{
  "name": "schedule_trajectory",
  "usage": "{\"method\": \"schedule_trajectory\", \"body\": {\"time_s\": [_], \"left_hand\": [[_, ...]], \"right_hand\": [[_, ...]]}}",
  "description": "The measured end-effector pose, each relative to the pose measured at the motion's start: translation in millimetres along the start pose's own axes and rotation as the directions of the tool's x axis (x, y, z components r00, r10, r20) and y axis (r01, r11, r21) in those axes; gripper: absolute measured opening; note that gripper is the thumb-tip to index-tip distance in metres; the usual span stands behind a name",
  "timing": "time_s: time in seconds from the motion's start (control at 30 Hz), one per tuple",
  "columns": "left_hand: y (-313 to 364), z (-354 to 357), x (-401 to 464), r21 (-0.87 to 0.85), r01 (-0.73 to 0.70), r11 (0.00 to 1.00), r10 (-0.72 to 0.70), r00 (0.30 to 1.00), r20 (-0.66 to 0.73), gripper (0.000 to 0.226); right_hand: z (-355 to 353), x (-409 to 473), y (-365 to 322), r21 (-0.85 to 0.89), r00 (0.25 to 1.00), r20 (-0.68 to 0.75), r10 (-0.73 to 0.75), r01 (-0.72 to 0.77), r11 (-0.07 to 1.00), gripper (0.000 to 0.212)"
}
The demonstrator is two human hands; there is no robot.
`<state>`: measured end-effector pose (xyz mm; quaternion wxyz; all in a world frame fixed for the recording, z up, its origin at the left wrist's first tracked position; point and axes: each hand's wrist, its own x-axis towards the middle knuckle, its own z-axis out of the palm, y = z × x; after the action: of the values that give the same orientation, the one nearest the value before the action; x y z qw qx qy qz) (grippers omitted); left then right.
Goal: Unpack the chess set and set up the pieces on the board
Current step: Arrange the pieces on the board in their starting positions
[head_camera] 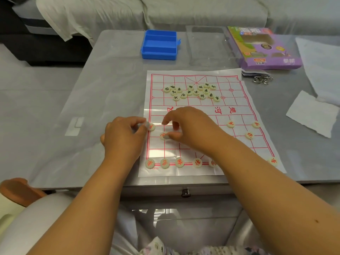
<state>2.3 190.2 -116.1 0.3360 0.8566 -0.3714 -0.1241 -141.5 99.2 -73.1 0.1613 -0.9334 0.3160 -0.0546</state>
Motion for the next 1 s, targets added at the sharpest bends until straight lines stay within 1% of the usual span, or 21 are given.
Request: {"method": "schedule_trajectory", "body": {"time_s": [0.1,0.2,0.27,0.43,0.5,0.6,0.73,0.87,1.0], "left_hand": [[0,0,0,-0.027,0.003,1.0,-0.003,1.0,-0.001,0.029],[2,0,-2,-0.017,-0.004,1.0,0.004,1.0,-0.022,0.03],[3,0,-4,-0.014,-0.012,1.0,0.011,0.999,-0.036,0.031],[15,-7,-2,-0.089,-0.085,0.992,0.084,0.996,-0.011,0.03],[28,-11,0,-0.121,-0.12,0.985,0.12,0.993,-0.001,0.027],[43,-13,10,-0.099,-0.168,0.981,0.17,0.985,0.02,0.029],[49,-5,31,-0.089,-0.192,0.977,0.202,0.972,0.118,0.03],[49,5,47,-0.041,-0.238,0.97,0.241,0.946,0.216,0.029],[49,12,60,-0.022,-0.286,0.958,0.283,0.93,0.234,0.026]], "right_hand": [[-13,-8,13,0.066,0.997,-0.009,0.075,-0.074,0.995,0.03],[-25,-20,30,0.096,0.984,-0.033,0.174,-0.17,0.981,0.026],[-30,-27,44,0.121,0.966,-0.061,0.253,-0.244,0.962,0.023],[-41,-28,78,0.14,0.9,-0.116,0.42,-0.404,0.904,0.015],[-48,-24,86,0.146,0.881,-0.144,0.451,-0.432,0.89,0.015],[-56,-15,95,0.156,0.858,-0.179,0.481,-0.458,0.875,0.016],[-61,-2,103,0.145,0.84,-0.212,0.5,-0.479,0.866,0.016],[-63,8,111,0.14,0.836,-0.18,0.519,-0.5,0.855,0.016],[-57,18,121,0.13,0.837,-0.102,0.537,-0.524,0.842,0.015]]}}
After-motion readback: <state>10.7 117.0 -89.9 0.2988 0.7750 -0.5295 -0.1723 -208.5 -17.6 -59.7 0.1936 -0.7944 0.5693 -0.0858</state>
